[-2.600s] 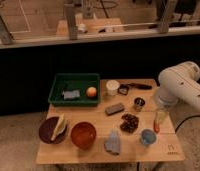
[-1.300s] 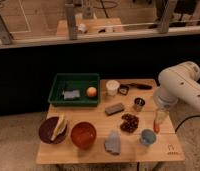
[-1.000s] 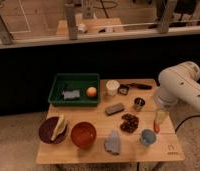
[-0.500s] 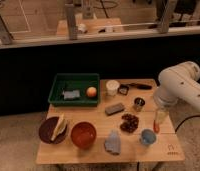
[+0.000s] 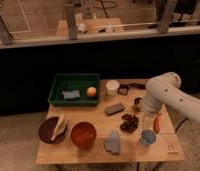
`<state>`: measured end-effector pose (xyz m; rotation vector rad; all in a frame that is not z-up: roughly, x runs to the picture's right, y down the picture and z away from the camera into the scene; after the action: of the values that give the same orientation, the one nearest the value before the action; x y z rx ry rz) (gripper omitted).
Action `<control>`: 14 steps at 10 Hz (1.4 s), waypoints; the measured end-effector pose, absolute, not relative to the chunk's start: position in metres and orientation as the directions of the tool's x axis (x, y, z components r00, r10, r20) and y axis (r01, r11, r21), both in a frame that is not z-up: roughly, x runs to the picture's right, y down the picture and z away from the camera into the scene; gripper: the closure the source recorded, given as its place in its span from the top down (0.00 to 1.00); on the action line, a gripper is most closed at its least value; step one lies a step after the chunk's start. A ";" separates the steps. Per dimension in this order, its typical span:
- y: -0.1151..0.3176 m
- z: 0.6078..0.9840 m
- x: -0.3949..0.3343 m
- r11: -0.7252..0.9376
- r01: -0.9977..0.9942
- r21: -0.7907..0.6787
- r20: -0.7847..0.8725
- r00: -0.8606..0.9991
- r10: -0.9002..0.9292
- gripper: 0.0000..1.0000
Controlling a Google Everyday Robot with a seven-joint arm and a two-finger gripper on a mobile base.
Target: Place grapes in paper cup
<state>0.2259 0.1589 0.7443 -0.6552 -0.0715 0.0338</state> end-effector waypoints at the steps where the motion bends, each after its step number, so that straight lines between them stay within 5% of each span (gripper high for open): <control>1: 0.168 0.753 0.215 0.786 0.006 -0.618 0.075 0.996 0.051 0.80; 14: 0.224 0.805 0.173 0.813 0.086 -0.576 0.173 0.985 0.019 0.80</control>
<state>0.1734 0.2240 0.8054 -0.6215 -0.1743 -0.0361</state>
